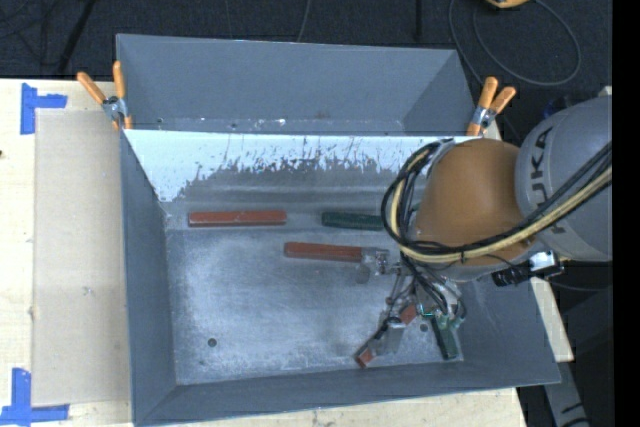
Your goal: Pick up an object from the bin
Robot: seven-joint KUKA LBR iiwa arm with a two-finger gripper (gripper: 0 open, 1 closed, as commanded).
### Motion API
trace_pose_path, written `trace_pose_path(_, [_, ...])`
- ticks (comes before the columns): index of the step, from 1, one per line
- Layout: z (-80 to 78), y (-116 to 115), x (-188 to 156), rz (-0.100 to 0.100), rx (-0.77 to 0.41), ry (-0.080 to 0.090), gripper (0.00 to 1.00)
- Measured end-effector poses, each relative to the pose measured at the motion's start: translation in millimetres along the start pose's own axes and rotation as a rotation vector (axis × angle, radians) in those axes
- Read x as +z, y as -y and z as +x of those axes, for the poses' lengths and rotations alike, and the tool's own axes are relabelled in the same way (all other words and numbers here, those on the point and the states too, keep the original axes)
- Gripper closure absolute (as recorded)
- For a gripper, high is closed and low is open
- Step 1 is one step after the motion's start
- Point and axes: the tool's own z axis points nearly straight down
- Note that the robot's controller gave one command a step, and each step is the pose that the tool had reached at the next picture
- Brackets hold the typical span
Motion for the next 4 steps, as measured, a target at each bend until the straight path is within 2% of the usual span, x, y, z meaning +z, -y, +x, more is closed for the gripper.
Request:
trace_pose_path(1, [2.4, -19.5, 25.9, 0.000, 0.028, 0.000, 0.00])
trace_pose_path(2, [-3.7, -10.5, 25.1, -0.001, 0.042, -0.001, 0.00])
trace_pose_path(3, [-24.1, 1.1, 44.1, 0.000, 0.001, 0.005, 0.00])
trace_pose_path(4, [-22.5, 45.1, 56.6, -0.002, -0.148, 0.002, 0.00])
